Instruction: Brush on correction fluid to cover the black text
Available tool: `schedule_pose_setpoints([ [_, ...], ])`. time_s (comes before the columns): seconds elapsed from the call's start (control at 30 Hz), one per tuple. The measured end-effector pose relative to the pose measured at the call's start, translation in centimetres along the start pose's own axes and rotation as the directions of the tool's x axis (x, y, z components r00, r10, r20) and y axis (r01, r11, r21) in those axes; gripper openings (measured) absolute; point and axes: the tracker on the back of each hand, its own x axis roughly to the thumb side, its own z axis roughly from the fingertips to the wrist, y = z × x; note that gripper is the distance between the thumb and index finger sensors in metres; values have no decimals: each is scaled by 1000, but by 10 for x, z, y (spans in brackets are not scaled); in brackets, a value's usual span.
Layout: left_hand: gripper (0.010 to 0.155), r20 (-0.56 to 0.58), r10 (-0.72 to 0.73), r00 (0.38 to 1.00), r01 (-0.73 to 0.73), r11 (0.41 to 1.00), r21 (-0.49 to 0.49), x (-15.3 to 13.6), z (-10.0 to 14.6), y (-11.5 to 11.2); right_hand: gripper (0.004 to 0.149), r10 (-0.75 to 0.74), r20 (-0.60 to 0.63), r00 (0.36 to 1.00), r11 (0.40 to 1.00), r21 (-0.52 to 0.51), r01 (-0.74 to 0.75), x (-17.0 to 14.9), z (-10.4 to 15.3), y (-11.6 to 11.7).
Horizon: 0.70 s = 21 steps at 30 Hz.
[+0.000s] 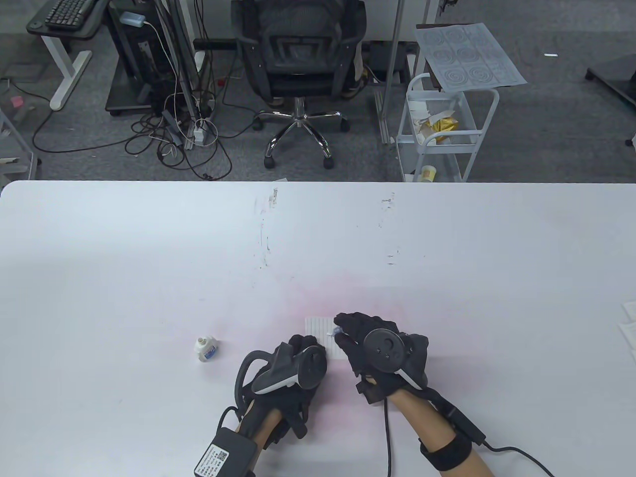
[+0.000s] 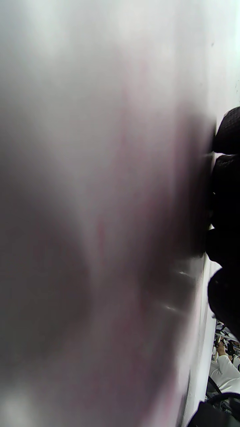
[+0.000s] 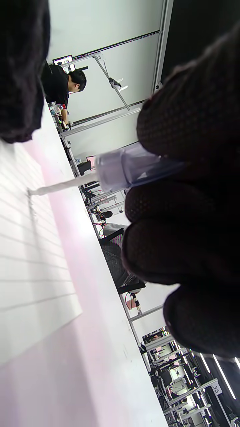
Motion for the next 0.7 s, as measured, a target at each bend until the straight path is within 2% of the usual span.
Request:
schedule_pose_setpoints([
  [0.7, 61, 0, 4, 1000, -4, 1000, -3, 0, 0, 0, 43, 60, -24, 998, 998, -26, -60, -5, 2, -7],
])
